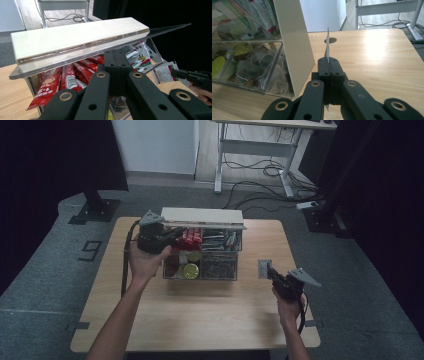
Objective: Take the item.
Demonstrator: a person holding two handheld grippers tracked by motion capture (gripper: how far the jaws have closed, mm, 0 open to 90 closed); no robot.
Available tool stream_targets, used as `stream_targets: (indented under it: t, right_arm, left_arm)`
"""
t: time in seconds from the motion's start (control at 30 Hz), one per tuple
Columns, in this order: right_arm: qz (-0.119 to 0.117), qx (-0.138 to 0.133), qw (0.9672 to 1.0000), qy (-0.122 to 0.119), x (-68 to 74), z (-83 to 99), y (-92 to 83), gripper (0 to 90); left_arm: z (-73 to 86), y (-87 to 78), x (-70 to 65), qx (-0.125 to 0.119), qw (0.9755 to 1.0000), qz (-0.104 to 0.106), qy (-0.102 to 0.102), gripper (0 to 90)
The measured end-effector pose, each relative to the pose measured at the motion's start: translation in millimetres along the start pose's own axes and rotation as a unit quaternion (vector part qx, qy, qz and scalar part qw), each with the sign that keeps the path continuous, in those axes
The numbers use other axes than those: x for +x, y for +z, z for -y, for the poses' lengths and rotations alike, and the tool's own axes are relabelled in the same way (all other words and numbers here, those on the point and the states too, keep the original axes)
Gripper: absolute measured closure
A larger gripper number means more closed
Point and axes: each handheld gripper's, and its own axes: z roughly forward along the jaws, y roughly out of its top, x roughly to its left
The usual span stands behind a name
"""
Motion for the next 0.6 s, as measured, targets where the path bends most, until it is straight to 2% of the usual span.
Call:
stream_targets:
  t: [0.6]
  right_arm:
    - [0.014, 0.027, 0.9994, 0.015, -13.1, 20.3, 9.6, 89.1]
  left_arm:
    - [0.5, 0.1, 0.0, -0.001, 1.0, 0.0, 0.001, 90.0]
